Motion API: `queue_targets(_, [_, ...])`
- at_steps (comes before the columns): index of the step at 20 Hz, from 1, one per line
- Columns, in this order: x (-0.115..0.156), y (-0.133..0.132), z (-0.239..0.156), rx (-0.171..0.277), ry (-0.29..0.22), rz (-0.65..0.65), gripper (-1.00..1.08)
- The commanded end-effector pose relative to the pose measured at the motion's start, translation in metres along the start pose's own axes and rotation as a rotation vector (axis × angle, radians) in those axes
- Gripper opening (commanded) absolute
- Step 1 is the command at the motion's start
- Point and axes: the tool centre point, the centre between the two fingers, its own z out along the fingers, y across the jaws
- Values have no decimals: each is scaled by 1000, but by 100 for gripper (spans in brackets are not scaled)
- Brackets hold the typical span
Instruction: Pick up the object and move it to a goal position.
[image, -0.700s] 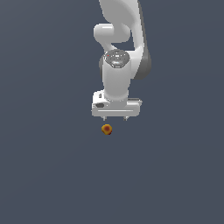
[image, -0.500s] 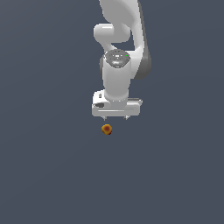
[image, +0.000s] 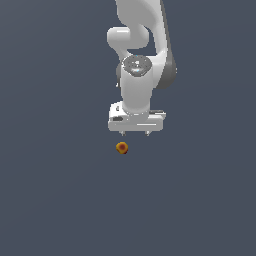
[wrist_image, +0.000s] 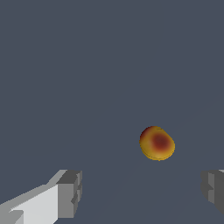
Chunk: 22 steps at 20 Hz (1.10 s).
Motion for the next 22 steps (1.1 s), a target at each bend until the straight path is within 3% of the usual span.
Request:
queue_targets(1, [0,1,1,0,0,-3,100])
queue_targets(11, [-2,9,13,-7,2,-106,100])
queue_targets(22, [-8,26,42,-22,5,-357,100])
